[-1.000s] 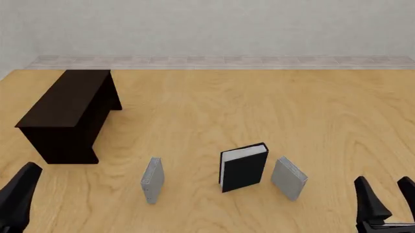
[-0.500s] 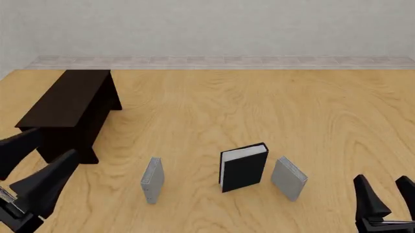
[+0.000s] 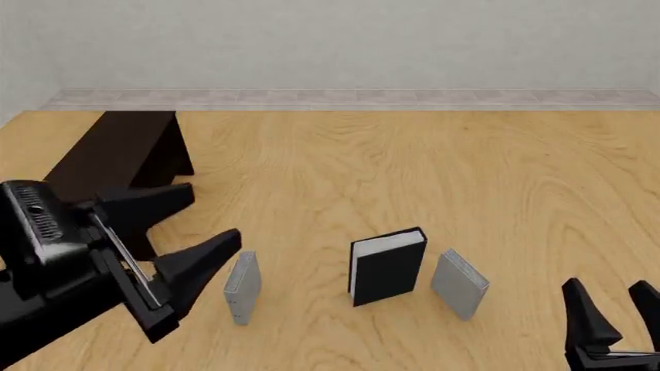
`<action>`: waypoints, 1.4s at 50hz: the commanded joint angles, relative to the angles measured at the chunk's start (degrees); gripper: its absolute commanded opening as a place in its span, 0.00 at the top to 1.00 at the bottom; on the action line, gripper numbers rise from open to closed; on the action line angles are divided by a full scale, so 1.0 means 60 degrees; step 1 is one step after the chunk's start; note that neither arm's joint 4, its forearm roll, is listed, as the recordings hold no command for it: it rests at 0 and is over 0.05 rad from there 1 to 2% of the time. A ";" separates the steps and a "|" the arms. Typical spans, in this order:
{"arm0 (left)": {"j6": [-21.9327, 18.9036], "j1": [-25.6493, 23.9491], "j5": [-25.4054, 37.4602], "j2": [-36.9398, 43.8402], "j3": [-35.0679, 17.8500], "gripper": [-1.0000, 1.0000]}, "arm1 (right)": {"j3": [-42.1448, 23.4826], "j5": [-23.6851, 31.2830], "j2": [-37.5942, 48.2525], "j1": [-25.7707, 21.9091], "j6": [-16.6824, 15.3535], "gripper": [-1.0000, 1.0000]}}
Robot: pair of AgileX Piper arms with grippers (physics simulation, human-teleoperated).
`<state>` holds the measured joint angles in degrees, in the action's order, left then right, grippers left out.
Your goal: Pick up the book in the middle and place it on the cabinet shelf.
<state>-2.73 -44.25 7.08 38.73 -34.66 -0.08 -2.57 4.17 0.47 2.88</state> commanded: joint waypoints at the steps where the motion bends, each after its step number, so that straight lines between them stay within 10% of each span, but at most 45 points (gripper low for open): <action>1: -0.0137 -0.0986 0.0164 0.1847 -0.1195 0.00 | 0.0002 0.0026 -0.0022 -0.0001 0.0003 0.00; 17: -0.0853 -0.0505 0.1054 0.4474 -0.3150 0.00 | 0.0005 0.0071 -0.0066 -0.0010 -0.0016 0.00; 40: -0.0444 -0.2082 0.3072 0.6843 -0.5778 0.00 | 0.0004 0.0052 -0.0053 -0.0029 -0.0099 0.00; 70: -0.1338 -0.1051 0.3626 0.8149 -0.6186 0.00 | -0.0004 0.0010 0.0032 0.0021 -0.0103 0.00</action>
<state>-9.22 -52.30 27.91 85.76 -71.03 -0.08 -2.50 4.29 0.51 2.25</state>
